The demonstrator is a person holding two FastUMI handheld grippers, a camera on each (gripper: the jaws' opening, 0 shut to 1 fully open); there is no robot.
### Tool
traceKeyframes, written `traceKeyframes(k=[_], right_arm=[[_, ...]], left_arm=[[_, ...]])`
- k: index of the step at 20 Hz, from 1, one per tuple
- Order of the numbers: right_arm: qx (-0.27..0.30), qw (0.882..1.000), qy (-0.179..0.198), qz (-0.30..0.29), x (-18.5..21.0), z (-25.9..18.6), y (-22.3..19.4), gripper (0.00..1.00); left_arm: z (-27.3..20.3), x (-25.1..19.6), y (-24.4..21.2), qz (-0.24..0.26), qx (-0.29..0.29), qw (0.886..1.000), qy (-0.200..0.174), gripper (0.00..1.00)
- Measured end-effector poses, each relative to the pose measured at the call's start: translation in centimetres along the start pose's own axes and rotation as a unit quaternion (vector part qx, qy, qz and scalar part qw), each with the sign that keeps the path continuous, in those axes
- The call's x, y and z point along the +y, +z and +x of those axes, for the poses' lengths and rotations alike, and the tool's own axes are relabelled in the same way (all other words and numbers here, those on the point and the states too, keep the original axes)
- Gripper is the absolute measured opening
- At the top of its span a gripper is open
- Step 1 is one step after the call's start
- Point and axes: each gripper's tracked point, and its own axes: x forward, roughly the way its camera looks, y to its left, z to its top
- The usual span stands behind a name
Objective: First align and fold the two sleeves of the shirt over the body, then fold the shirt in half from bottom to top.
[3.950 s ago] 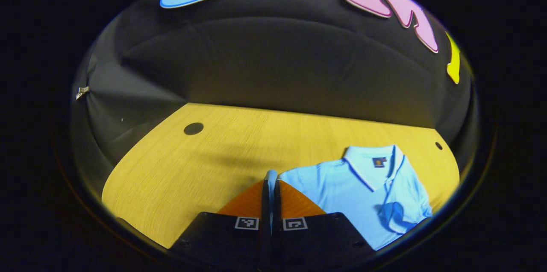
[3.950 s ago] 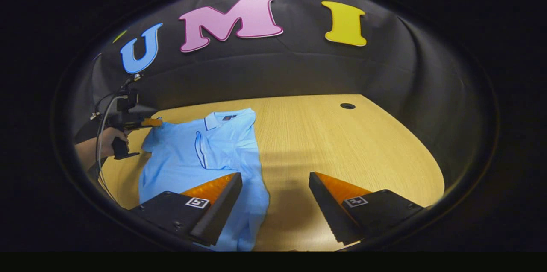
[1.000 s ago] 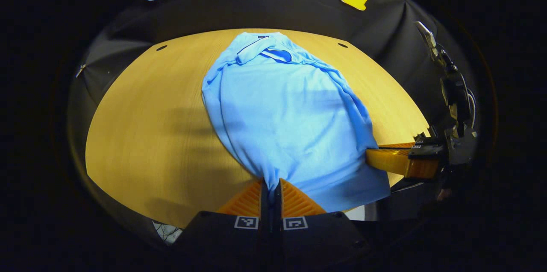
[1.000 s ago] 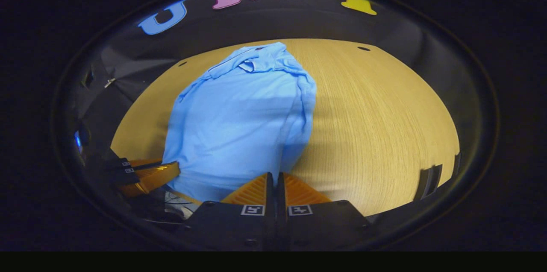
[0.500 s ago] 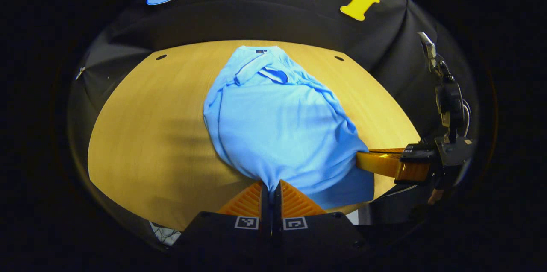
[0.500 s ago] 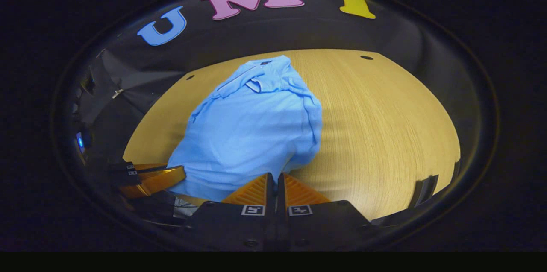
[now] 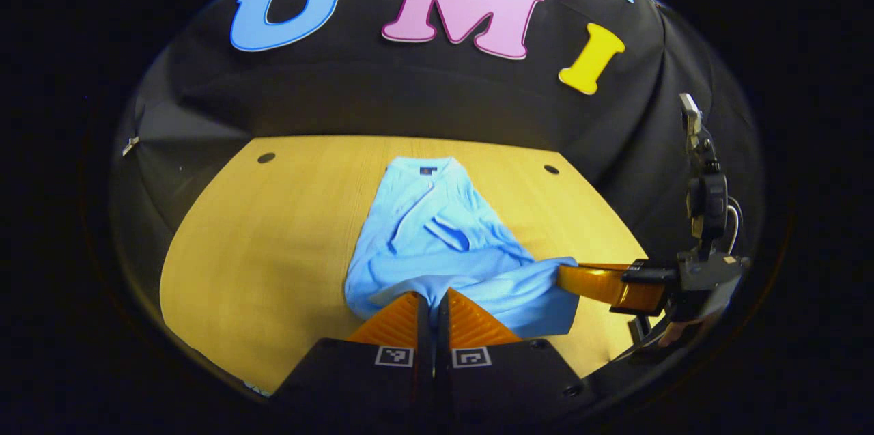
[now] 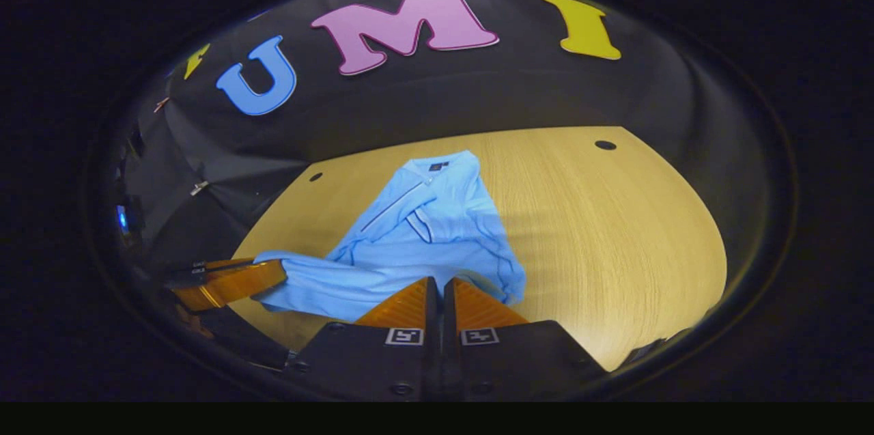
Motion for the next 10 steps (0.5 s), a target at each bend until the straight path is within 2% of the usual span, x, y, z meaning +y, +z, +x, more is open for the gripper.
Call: traceKeyframes(k=[1, 7, 8, 9, 10], right_arm=[[-0.008, 1.0, 0.003, -0.001, 0.3, 0.5, 1.9, 0.0], [-0.058, 0.998, 0.018, -0.011, 0.1, 5.1, 9.9, 0.0], [-0.066, 0.998, 0.019, -0.014, 0.0, 6.0, 11.3, 0.05], [-0.072, 0.997, 0.022, -0.015, 0.1, 7.0, 12.5, 0.05], [-0.079, 0.996, 0.024, -0.015, 0.1, 8.0, 13.9, 0.0]], left_arm=[[0.5, 0.0, 1.4, -0.001, -0.007, 1.0, -0.001, 0.06], [5.5, 0.6, 8.1, -0.008, -0.039, 0.999, 0.003, 0.06], [6.7, 0.8, 9.3, -0.009, -0.044, 0.999, 0.003, 0.06], [7.7, 1.1, 10.6, -0.006, -0.049, 0.999, 0.005, 0.06], [8.9, 1.4, 11.7, 0.001, -0.053, 0.999, 0.005, 0.06]])
